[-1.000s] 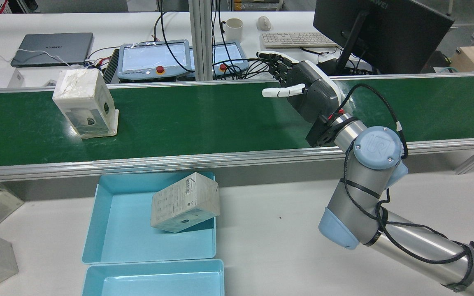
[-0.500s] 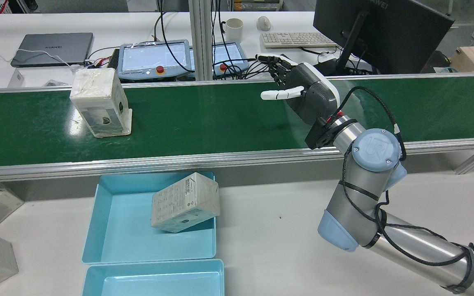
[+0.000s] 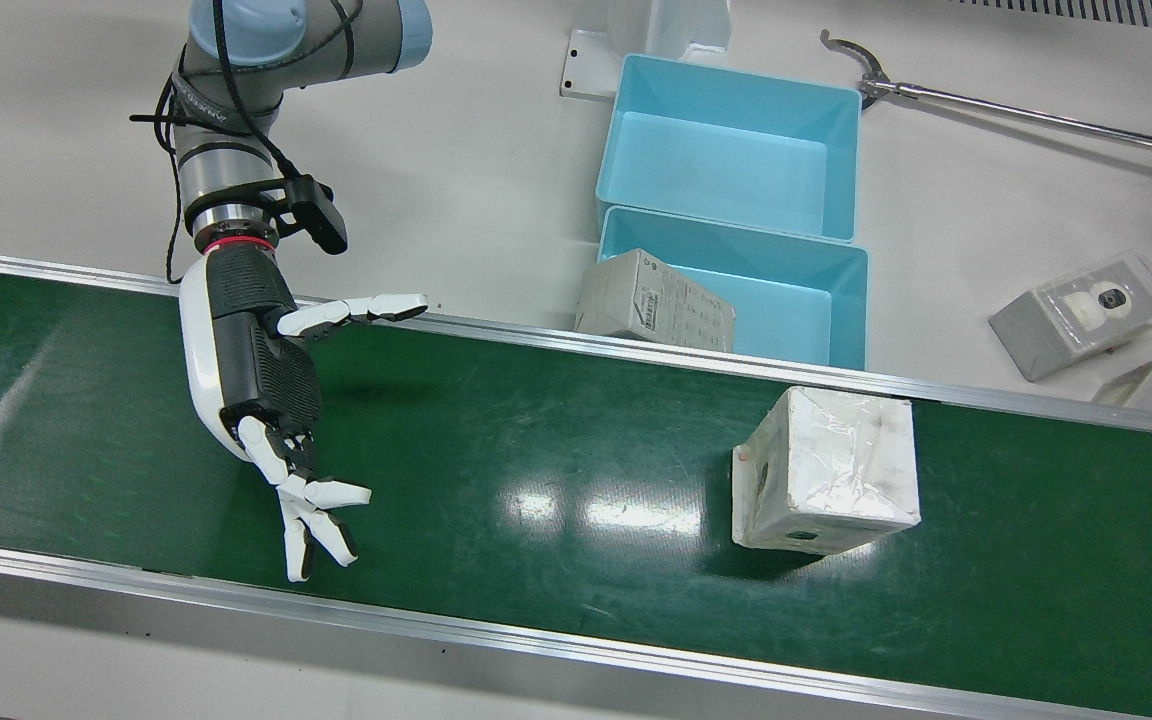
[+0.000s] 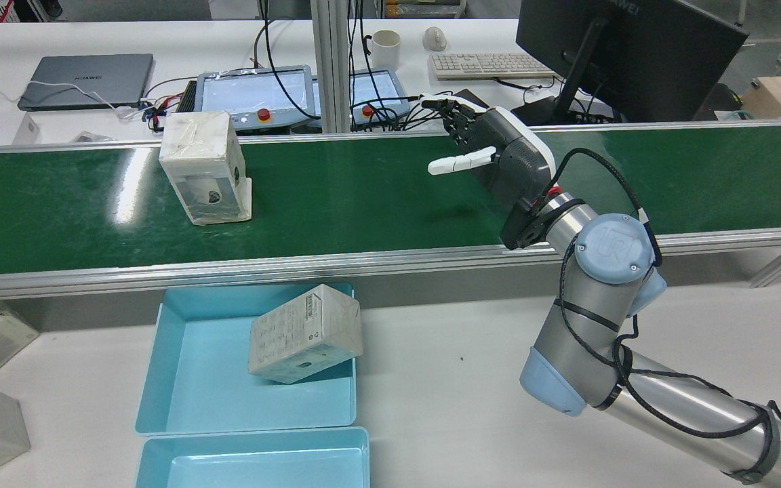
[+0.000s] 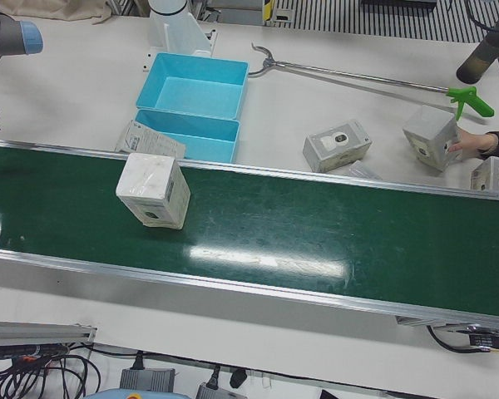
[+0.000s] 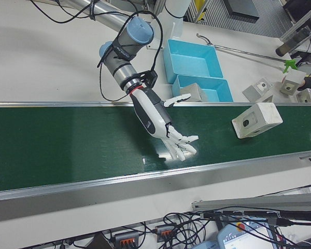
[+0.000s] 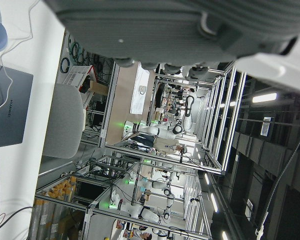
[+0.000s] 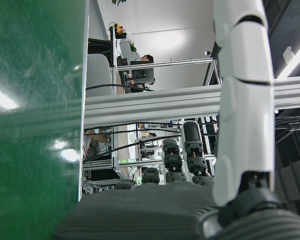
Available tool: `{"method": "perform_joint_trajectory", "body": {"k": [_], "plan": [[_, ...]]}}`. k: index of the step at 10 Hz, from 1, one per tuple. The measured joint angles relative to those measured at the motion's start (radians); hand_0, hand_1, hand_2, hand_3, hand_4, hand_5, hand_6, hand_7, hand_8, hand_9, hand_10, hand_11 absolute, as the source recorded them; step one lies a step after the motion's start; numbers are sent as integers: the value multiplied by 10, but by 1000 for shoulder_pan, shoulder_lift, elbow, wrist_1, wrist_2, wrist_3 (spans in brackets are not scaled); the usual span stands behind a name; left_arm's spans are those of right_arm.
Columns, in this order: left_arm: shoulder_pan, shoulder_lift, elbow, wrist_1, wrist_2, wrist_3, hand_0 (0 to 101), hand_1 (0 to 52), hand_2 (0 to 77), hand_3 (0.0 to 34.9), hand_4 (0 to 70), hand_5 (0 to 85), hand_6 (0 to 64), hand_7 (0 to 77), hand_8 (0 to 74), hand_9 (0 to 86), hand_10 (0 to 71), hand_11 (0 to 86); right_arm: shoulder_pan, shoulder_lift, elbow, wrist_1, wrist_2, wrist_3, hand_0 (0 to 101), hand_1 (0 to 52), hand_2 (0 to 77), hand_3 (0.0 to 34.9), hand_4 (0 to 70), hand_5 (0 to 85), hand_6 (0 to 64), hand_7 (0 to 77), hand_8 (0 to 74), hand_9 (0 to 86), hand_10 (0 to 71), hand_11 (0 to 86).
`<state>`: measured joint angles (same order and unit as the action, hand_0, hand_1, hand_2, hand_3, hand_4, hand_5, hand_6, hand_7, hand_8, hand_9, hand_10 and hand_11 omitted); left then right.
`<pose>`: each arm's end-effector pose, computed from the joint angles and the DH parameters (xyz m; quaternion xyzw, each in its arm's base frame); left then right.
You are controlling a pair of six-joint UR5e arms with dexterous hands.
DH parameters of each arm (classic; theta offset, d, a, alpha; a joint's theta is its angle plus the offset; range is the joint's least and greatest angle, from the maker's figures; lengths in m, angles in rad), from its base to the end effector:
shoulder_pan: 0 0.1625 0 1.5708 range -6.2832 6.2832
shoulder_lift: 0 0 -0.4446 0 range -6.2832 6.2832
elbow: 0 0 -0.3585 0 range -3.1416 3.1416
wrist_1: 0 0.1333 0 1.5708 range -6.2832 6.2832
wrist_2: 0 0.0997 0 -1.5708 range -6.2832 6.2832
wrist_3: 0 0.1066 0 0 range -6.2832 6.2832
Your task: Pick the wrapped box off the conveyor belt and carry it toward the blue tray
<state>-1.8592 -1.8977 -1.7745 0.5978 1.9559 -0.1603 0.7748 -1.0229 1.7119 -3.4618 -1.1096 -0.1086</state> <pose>-0.2441 -0.4949 0.5082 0.0966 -0.6779 0.7281 0.0321 -0.3261 -0.5722 0.3727 -0.1489 -0.7995 0.5775 0.0710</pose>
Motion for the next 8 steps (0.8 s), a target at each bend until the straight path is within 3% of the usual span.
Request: {"method": "perform_joint_trajectory", "body": {"k": [1,2,3,8], "plan": [[0,0,0,0,0,0,0,0,11,0,0,11,5,5,5,0,5,5,0,2,7,-16,0,0,490,158,98,0,131,278,49,60,5,22,0,5],[0,0,0,0,0,0,0,0,11,0,0,11,5,0,5,5,5,5,-1,5,17,-33,-1,-1,497,175,114,0,87,278,49,60,0,22,0,5],[0,0,0,0,0,0,0,0,5,0,0,11,5,0,5,5,5,5,0,6,24,-45,0,-1,498,175,114,0,109,273,49,55,0,38,0,5],[0,0,0,0,0,0,0,0,5,0,0,11,5,5,5,0,5,5,3,5,33,-54,-1,5,498,175,109,0,104,262,49,55,0,27,0,5]]}}
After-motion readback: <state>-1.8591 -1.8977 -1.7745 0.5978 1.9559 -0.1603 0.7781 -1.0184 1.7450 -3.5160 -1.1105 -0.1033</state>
